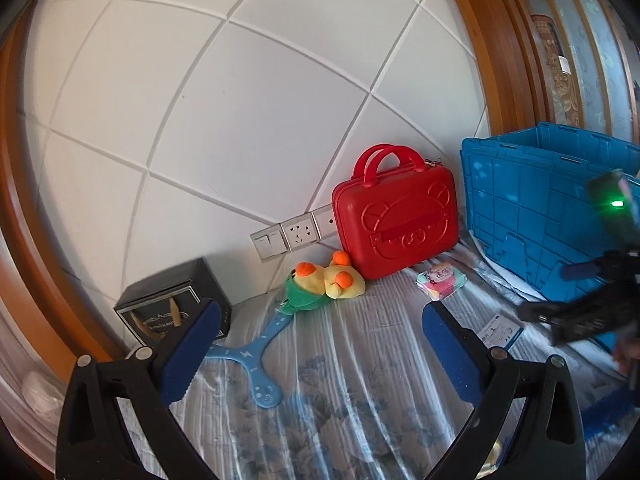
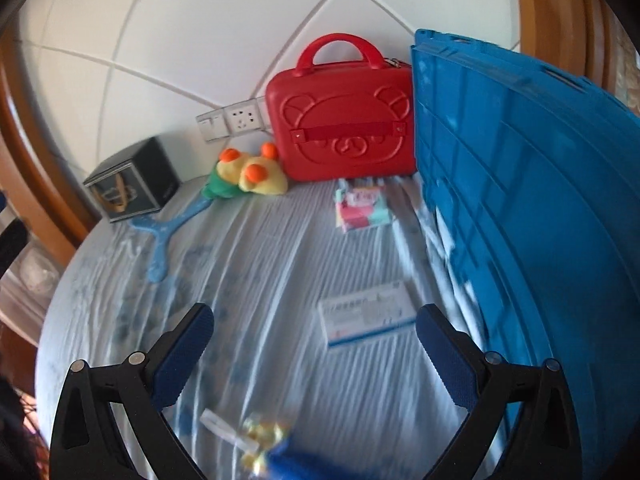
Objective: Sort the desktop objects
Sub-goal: 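Return both tools from the crate toward the bed, then grasp the Kotex pad pack with the right tool while the left tool grasps the paracetamol box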
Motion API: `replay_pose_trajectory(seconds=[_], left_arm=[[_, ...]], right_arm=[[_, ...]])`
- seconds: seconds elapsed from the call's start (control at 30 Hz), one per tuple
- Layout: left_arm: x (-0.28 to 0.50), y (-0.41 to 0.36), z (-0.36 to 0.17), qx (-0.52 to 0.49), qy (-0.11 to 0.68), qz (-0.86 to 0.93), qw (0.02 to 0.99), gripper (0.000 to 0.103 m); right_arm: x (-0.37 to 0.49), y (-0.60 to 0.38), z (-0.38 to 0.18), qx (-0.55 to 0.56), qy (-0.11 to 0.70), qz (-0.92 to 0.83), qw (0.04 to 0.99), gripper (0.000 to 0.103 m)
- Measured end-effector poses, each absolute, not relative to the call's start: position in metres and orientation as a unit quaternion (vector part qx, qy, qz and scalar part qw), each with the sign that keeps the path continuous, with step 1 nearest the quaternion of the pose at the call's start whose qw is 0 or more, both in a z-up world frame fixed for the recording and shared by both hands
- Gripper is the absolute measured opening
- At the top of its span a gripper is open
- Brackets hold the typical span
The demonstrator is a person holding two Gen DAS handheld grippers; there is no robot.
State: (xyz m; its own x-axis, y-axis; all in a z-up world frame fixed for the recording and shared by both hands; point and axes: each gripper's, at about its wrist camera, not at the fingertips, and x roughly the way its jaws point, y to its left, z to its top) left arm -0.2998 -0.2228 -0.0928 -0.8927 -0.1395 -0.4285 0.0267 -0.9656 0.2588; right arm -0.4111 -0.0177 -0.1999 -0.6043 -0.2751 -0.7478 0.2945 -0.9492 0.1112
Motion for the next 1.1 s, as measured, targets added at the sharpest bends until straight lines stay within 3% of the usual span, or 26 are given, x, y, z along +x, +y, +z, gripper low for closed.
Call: replay_pose_trajectory(seconds=[0.33,0.6,0.63,0.67,0.7,0.9,1.1], left_arm=[[-0.368,-0.242,-0.159,0.291,-0.113,-0.949,0.037,0.102],[-0.409,-0.255,-0.211,0.332,-0.085,-0.939,0.013,0.102],[-0.412,-0.255,-0.216,0.335,-0.087,-0.938,0.011,0.102],[-0.416,-0.255,-0.221,0.34,-0.088,-0.936,0.01,0.102],[-0.419,-0.254,-0.226,0.344,-0.089,-0.935,0.008,0.102],[-0.435,-0.236,-0.249,0.358,-0.098,-0.928,-0.038,0.102],[-0.438,-0.207,-0.256,0.339,-0.132,-0.924,-0.115,0.102]], right_arm=[[-0.588,-0.055,-0.295,0.472,0.075,-0.872,0.101,0.102],[-0.665,-0.069,-0.36,0.517,0.131,-0.841,0.098,0.102],[-0.667,-0.07,-0.365,0.517,0.134,-0.84,0.097,0.102],[-0.668,-0.069,-0.37,0.519,0.121,-0.839,0.107,0.095],[-0.666,-0.068,-0.372,0.518,0.117,-0.841,0.105,0.081],[-0.621,-0.065,-0.351,0.498,0.086,-0.851,0.142,0.078],[-0.493,-0.029,-0.299,0.473,0.053,-0.864,0.161,0.078]])
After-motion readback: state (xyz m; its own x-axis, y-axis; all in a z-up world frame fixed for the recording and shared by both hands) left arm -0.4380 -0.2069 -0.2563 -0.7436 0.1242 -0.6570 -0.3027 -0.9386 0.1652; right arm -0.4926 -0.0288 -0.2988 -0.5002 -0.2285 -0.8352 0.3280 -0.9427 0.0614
